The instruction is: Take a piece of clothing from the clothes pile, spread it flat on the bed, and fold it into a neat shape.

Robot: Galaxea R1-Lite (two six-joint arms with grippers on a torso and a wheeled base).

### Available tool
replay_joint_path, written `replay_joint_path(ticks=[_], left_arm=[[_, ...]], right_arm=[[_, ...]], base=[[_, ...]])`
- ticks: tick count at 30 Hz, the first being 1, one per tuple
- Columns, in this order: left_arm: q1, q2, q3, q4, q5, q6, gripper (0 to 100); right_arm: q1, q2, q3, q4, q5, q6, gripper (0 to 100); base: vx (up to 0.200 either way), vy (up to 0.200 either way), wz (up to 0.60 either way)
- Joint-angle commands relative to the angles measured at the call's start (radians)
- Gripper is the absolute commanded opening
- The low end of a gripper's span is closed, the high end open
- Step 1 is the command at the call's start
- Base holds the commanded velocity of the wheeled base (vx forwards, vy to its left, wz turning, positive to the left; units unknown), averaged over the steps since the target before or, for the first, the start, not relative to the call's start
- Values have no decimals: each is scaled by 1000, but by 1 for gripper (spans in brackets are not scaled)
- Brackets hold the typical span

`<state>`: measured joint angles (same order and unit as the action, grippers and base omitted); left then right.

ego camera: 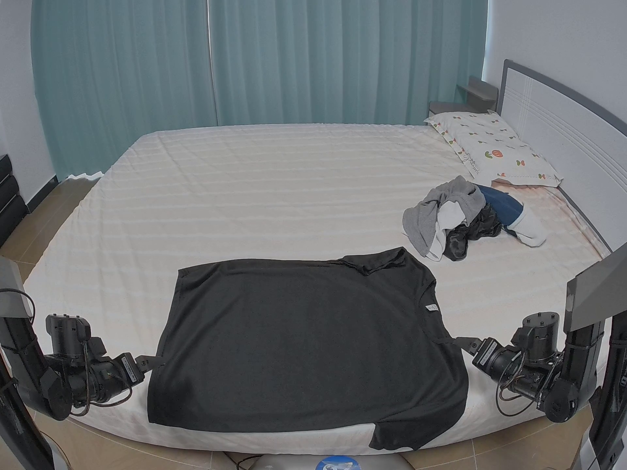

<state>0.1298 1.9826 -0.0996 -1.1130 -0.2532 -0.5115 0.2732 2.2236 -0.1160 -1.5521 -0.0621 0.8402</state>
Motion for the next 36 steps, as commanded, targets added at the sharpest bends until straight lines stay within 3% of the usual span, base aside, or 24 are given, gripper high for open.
replay_joint_path(ticks=[1, 8, 15, 17, 23, 32, 36], left_arm=[[-1, 24, -25, 2, -3, -38, 100], [1, 94, -48, -2, -6, -41, 100], [1, 107, -43, -22, -54, -44, 100], [-2, 111, -43, -22, -52, -61, 100], [-65, 107, -71, -22, -52, -257, 100], [-99, 128, -71, -24, -49, -262, 100], [-101, 130, -72, -24, -49, -263, 100]], right_arm=[[27, 11, -50, -8, -1, -1, 100], [49, 4, -120, 12, -5, -7, 100], [70, -4, -182, 44, -8, -12, 100], [64, -16, -225, 90, -8, -15, 100], [47, -68, -467, 382, -5, -15, 100], [47, 39, -823, 684, -7, -15, 100], [43, 126, -941, 742, -8, -18, 100]], base=[[0, 200, 0], [0, 200, 0], [0, 0, 0], [0, 0, 0], [0, 0, 0], [67, 0, 0], [0, 0, 0]])
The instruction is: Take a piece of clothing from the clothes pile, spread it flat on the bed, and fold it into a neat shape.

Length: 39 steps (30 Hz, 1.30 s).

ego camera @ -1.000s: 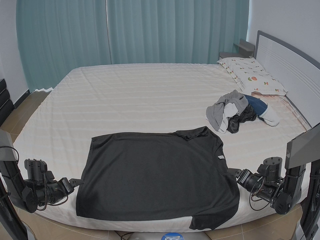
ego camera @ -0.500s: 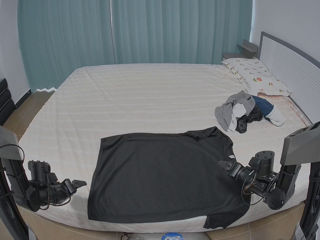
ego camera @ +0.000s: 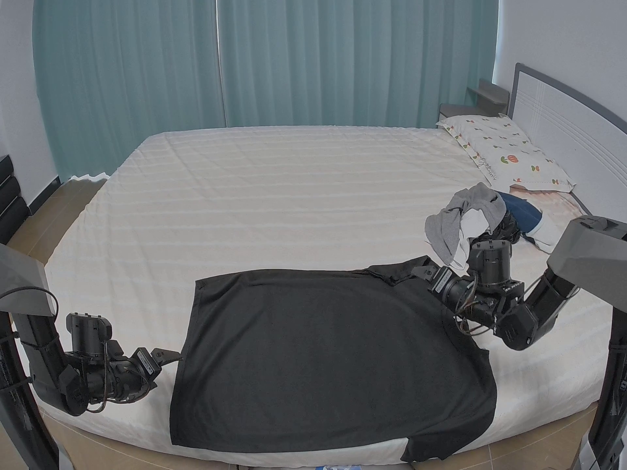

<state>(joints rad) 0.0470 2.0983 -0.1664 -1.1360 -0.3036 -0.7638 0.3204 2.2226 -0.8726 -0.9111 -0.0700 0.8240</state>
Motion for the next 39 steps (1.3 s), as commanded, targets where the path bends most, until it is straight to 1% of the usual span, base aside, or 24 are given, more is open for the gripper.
replay_joint_path(ticks=[1, 3, 9, 13, 14, 19, 27, 28, 33, 39], left_arm=[[-18, 14, -5, -1, 1, -11, 100], [-19, 16, -4, -8, 1, -11, 100], [-19, 25, -4, -21, 1, -11, 100], [-19, 25, -4, -21, 1, -11, 100], [-19, 25, -4, -21, 1, -11, 100], [-19, 25, -4, -21, 1, -11, 100], [-19, 25, -5, -21, 1, -11, 100], [-19, 25, -5, -21, 1, -11, 100], [-19, 25, -5, -21, 1, -11, 100], [-19, 26, -5, -21, 1, -11, 100]], right_arm=[[-11, 143, -203, 113, 1, -2, 100], [-27, 190, -264, 159, 1, -2, 100], [-61, 282, -411, 235, 3, 0, 100], [-67, 319, -490, 287, 4, 0, 100], [-69, 344, -539, 311, 1, 0, 100], [-81, 391, -645, 363, 3, 0, 100], [-89, 482, -801, 385, 1, -2, 100], [-87, 493, -824, 393, 1, -2, 0], [-81, 523, -921, 483, -2, -5, 0], [-101, 532, -1123, 440, -10, -17, 0]], base=[[0, 0, 0], [0, 0, 0], [0, 0, 0], [0, 0, 0], [0, 0, 0], [0, 0, 0], [0, 0, 0], [0, 0, 0], [0, 0, 0], [0, 0, 0]])
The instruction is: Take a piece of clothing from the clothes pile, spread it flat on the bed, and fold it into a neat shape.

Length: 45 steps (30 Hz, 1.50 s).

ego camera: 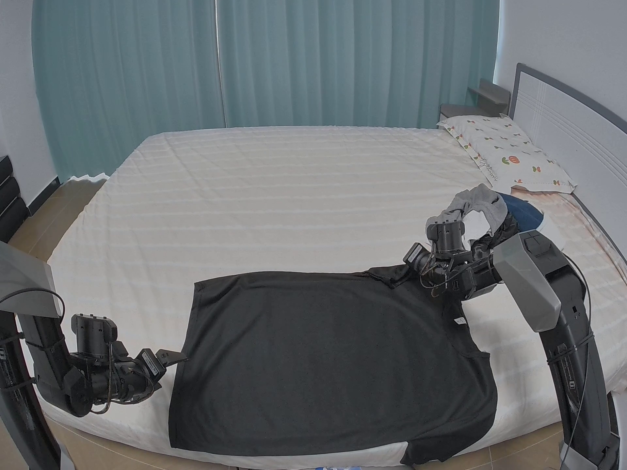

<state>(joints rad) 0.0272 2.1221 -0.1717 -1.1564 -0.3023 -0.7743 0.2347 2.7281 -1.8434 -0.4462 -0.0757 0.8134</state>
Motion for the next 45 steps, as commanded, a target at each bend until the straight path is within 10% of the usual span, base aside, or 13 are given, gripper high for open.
replay_joint_path(ticks=[1, 15, 16, 45], left_arm=[[0, 2, 0, 0, 0, 0, 100], [-1, 2, 0, 0, 2, -2, 100], [-1, 2, 0, 0, 2, -2, 100], [-3, 2, 0, 0, 3, -2, 100]], right_arm=[[-17, 33, -157, -42, -6, -7, 0], [-15, 167, -157, -241, 4, -68, 0], [-17, 170, -157, -243, 8, -68, 100], [-126, -99, 297, -293, 157, -244, 100]], base=[[0, 0, 0], [0, 0, 0], [0, 0, 0], [0, 0, 0]])
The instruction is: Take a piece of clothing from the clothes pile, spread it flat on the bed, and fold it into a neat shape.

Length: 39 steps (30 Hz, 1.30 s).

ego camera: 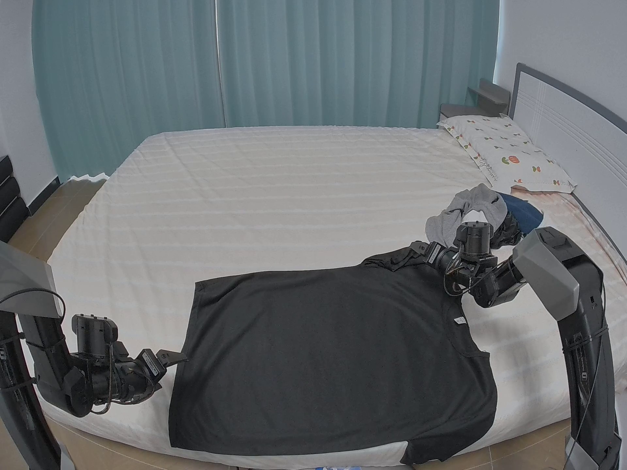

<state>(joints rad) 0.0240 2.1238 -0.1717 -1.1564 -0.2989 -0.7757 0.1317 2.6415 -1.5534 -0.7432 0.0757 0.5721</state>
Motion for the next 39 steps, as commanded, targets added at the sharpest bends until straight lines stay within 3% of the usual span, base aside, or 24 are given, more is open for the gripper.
replay_joint_path(ticks=[1, 10, 22, 23, 30, 36, 39], left_arm=[[1, 1, 0, 0, 0, 0, 100], [1, 1, 0, 0, 0, 0, 100], [1, 2, 0, 0, 0, 1, 100], [1, 2, 0, 0, 0, 1, 100], [-4, 2, 0, 0, 0, 1, 100], [-4, 5, 0, 0, 4, 1, 100], [-4, 5, 0, 0, 4, 1, 100]], right_arm=[[-24, -11, 7, 4, 7, -3, 100], [-61, 55, -19, 4, 36, -9, 100], [-52, 117, -51, 30, 52, -8, 100], [-52, 123, -57, 33, 49, -8, 0], [-64, 123, -125, 38, 32, 2, 0], [-61, 187, -284, 19, -99, 5, 0], [-60, 204, -323, 19, -114, 3, 0]], base=[[0, 0, 0], [0, 0, 0], [0, 0, 0], [0, 0, 0], [0, 0, 0], [0, 0, 0], [0, 0, 0]])
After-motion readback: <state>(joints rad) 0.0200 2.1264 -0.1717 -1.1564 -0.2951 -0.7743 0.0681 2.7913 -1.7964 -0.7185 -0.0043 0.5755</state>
